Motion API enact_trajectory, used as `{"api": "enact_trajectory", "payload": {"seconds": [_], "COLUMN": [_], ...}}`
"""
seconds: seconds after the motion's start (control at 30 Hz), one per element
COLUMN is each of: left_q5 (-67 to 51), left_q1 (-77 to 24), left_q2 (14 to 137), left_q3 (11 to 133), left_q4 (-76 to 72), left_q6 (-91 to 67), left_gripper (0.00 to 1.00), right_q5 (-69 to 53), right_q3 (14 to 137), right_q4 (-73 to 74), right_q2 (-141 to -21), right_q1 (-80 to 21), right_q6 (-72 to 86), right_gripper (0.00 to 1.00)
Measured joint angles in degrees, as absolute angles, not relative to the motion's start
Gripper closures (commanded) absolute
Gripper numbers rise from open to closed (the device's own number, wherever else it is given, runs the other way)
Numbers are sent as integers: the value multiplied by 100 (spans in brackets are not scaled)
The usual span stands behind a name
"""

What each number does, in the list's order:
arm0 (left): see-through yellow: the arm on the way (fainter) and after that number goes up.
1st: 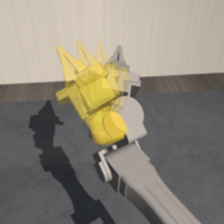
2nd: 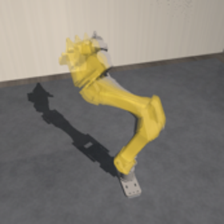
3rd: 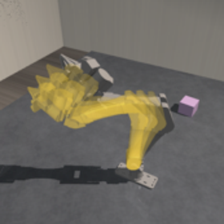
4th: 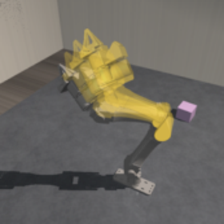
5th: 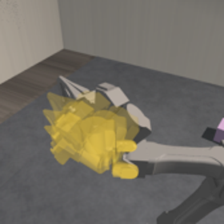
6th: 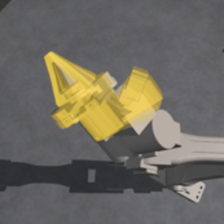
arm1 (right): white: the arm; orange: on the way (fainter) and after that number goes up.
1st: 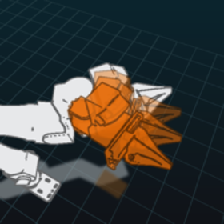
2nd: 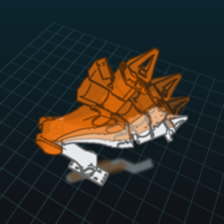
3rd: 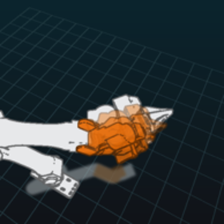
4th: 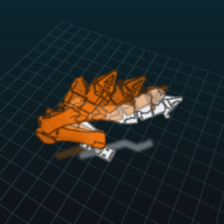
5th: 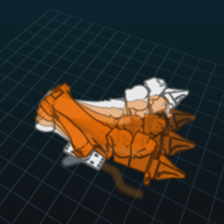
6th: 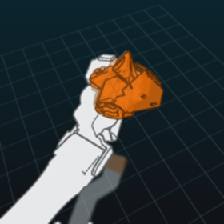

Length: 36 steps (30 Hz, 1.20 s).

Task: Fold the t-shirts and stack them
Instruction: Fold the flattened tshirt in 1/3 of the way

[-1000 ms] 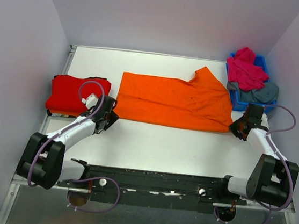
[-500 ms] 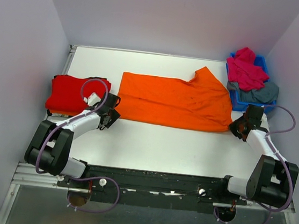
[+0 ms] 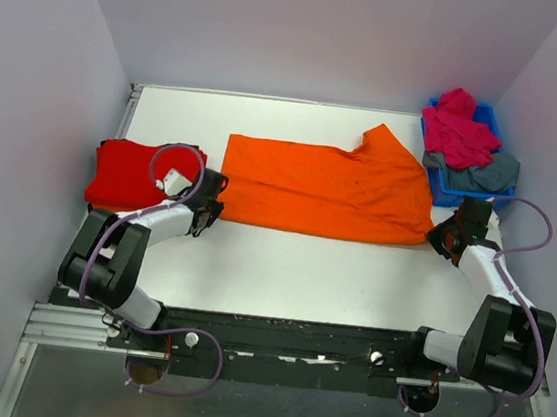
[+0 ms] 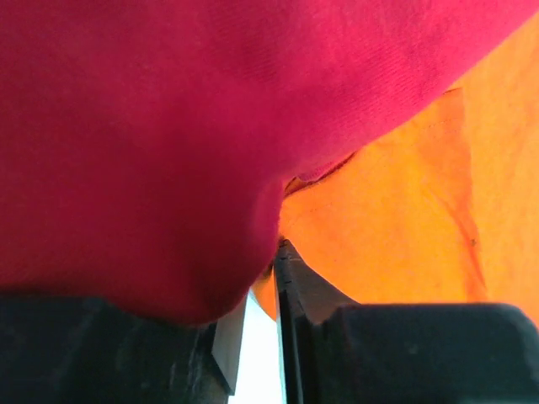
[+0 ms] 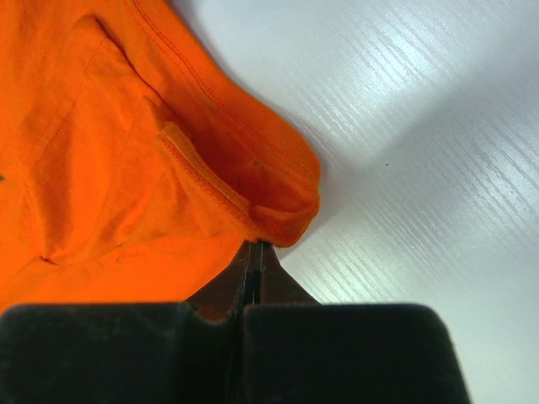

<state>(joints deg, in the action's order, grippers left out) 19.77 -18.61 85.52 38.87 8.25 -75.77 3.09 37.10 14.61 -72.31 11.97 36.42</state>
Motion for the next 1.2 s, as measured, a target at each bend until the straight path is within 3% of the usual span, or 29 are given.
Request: {"api": "enact_trajectory", "payload": {"seconds": [0.1,0.47,0.67,1.07,1.2], "left_q5": [2025,2034,2171,2491,2633], "left_q1": [-1861,-1883,-1894,-1900,-1896], "left_q2": [8696,8604,7771,6659,6718], "left_q3": [3953,4167,4582,4298,4921], "left_q4": [764,899,1258,1699,2123], "left_q6": [-7660,-7448,-7264,-7107,-6908], "left_gripper": [100,100,100,100,100], "right_q5": [309,239,180,213,108], "right_q3": [3710,3966,4840,4831,5680], "right_q4": [1461,1804,2239,2908,3376], "right_q2": [-7231,-7155,-7026,-6650,-6882], "right_q1": [1197,1199,1197,1197,1197], "right_q6": [3647,3642,3618,3570,3489], "right_gripper": [99,99,99,99,99]}}
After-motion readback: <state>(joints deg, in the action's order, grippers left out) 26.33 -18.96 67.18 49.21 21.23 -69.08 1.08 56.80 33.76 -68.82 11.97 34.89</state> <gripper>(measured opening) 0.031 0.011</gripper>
